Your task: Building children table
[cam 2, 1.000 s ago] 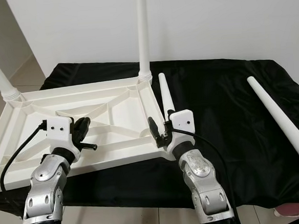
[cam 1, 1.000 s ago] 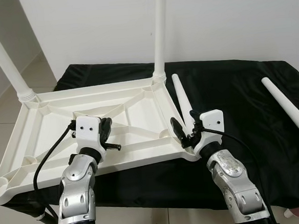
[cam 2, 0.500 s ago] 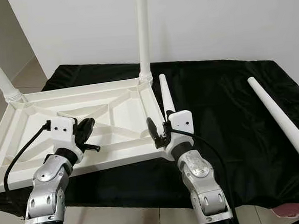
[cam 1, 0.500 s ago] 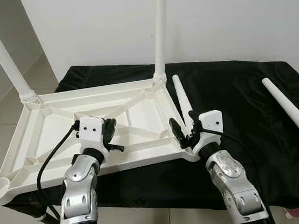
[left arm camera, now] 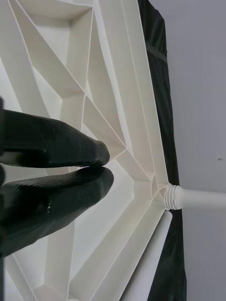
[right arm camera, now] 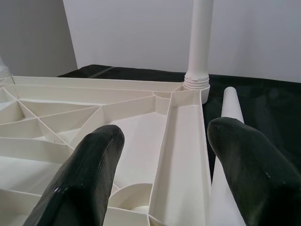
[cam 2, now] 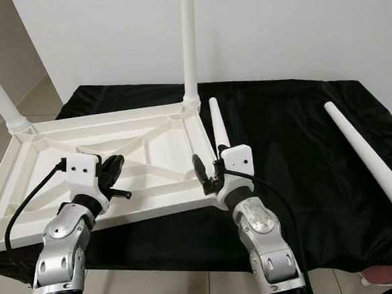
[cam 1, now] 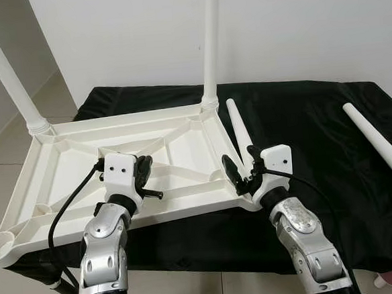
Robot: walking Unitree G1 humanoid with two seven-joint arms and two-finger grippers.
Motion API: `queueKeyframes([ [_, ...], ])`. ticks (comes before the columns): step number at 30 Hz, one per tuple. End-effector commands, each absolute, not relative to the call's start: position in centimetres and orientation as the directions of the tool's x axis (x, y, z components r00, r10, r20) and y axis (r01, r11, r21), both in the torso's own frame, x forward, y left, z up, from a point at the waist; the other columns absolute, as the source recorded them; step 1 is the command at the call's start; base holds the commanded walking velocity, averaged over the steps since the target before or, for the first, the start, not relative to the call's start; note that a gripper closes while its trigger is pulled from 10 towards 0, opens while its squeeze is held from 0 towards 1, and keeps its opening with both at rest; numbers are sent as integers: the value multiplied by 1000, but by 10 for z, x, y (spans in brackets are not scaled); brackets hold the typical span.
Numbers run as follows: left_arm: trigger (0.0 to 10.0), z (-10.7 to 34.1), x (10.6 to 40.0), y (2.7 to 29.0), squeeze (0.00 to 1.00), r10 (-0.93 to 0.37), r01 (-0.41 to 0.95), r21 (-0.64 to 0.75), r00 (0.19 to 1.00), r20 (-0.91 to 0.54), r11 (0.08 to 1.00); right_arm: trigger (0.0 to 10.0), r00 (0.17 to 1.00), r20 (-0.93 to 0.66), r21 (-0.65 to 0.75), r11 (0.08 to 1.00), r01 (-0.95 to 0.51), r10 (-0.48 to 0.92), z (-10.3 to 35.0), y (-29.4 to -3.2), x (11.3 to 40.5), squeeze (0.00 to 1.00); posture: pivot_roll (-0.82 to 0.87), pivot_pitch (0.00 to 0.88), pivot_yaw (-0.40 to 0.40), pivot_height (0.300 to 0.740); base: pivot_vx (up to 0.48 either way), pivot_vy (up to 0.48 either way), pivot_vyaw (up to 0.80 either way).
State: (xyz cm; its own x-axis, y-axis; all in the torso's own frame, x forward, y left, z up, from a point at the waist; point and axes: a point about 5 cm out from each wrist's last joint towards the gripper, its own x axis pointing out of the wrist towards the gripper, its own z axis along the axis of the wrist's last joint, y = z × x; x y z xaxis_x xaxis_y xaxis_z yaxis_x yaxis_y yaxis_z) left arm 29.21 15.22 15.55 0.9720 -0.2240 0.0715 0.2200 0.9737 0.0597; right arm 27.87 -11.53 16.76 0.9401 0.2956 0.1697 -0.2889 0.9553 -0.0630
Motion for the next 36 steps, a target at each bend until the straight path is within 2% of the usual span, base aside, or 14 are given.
queueKeyframes([
  [1,10000,157,293,147,0,-261,254,92,962,79,963,10000,938,170,-64,954,-294,301,168,-115,278,0,38,71,-51,740,0,0,0],
  [19,10000,157,293,147,0,-261,254,92,962,79,963,10000,938,170,-64,954,-294,301,168,-115,278,0,38,71,-51,740,0,0,0],
  [20,10000,150,287,171,0,-52,46,95,996,67,994,10000,953,165,-67,967,-245,252,163,-123,284,0,87,0,0,740,0,0,0],
  [22,10000,150,287,171,0,-52,46,95,996,67,994,10000,953,165,-67,967,-245,252,163,-123,284,0,87,0,0,740,0,0,0],
  [23,10000,149,282,183,0,56,-66,135,995,83,989,10000,960,166,-72,973,-219,228,161,-127,287,0,86,0,0,740,0,0,0],
  [24,10000,149,282,183,0,56,-66,135,995,83,989,10000,960,166,-72,973,-219,228,161,-127,287,0,86,0,0,740,0,0,0],
  [26,10000,148,277,192,0,145,-163,180,983,111,970,10000,964,170,-73,978,-196,206,160,-130,290,0,86,0,0,740,0,0,0],
  [36,10000,148,276,193,0,150,-168,179,983,110,969,10000,962,166,-74,976,-207,216,159,-128,289,0,84,0,0,740,0,0,0],
])
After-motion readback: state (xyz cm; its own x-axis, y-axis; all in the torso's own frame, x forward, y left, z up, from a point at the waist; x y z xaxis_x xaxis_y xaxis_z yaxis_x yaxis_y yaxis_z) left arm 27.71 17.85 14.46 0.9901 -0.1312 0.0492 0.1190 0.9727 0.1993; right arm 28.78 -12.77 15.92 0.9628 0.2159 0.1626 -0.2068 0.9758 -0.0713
